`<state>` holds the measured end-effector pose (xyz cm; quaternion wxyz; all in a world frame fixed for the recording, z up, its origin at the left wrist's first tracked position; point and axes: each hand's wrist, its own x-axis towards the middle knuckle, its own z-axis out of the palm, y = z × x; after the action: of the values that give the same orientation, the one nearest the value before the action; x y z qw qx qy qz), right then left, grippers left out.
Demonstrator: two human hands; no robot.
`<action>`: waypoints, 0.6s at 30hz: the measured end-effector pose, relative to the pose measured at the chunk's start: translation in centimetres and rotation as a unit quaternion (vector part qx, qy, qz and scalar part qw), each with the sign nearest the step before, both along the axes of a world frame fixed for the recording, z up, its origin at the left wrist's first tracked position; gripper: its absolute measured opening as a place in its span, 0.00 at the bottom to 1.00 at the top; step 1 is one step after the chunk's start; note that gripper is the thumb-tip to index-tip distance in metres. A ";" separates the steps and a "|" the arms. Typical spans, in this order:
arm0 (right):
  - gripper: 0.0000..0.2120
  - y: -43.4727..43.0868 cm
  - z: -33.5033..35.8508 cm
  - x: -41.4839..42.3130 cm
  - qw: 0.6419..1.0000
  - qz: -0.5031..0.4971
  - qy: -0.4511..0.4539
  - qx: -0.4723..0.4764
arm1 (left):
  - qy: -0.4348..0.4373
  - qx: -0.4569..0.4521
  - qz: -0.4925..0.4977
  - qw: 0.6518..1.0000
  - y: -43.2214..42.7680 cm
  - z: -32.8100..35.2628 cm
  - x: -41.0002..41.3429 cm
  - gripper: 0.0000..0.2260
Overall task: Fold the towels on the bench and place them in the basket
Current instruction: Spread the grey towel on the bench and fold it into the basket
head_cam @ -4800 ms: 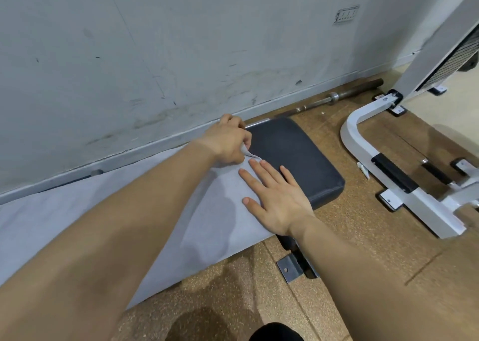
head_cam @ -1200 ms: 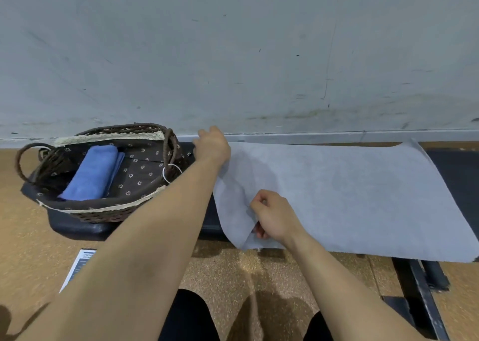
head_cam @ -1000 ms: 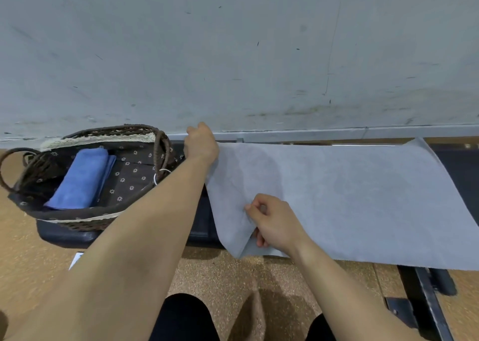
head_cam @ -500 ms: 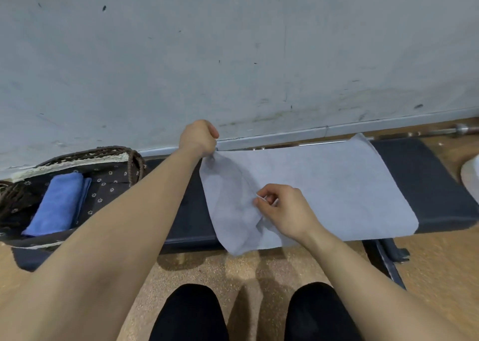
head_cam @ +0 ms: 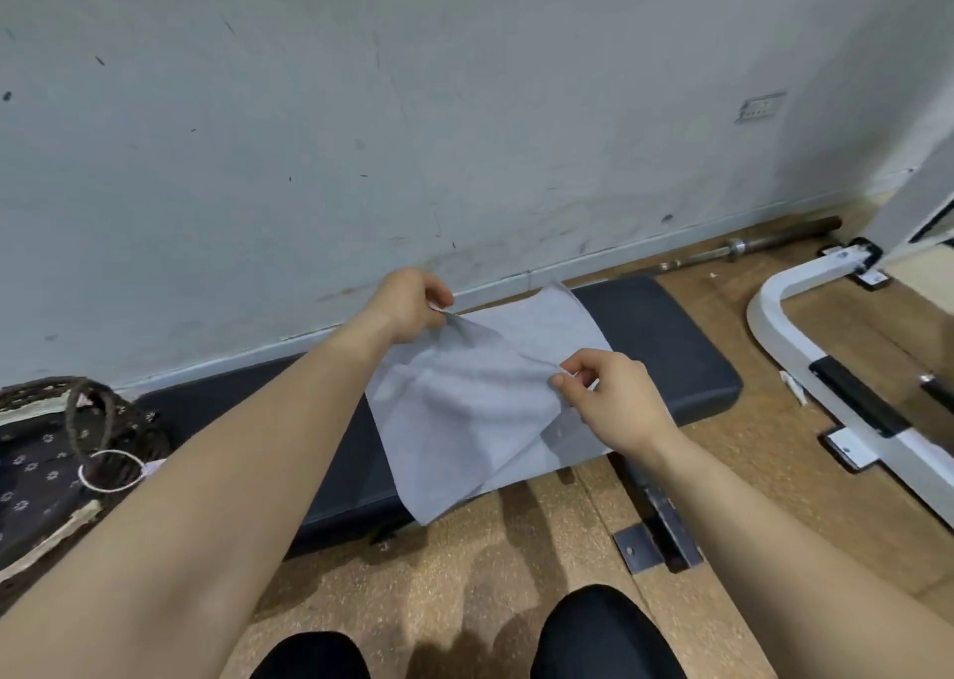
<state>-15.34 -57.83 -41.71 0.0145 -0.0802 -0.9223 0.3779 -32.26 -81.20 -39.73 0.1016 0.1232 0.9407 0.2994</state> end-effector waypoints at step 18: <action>0.05 10.2 -6.1 2.4 0.981 -0.123 -0.147 0.018 | 0.087 0.002 -0.045 0.995 17.2 -4.1 -7.2 0.05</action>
<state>-12.91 -47.62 -47.86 -0.0732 -0.2473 -0.9040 0.3410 -39.46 -64.01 -43.86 0.0320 0.1910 0.9388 0.2850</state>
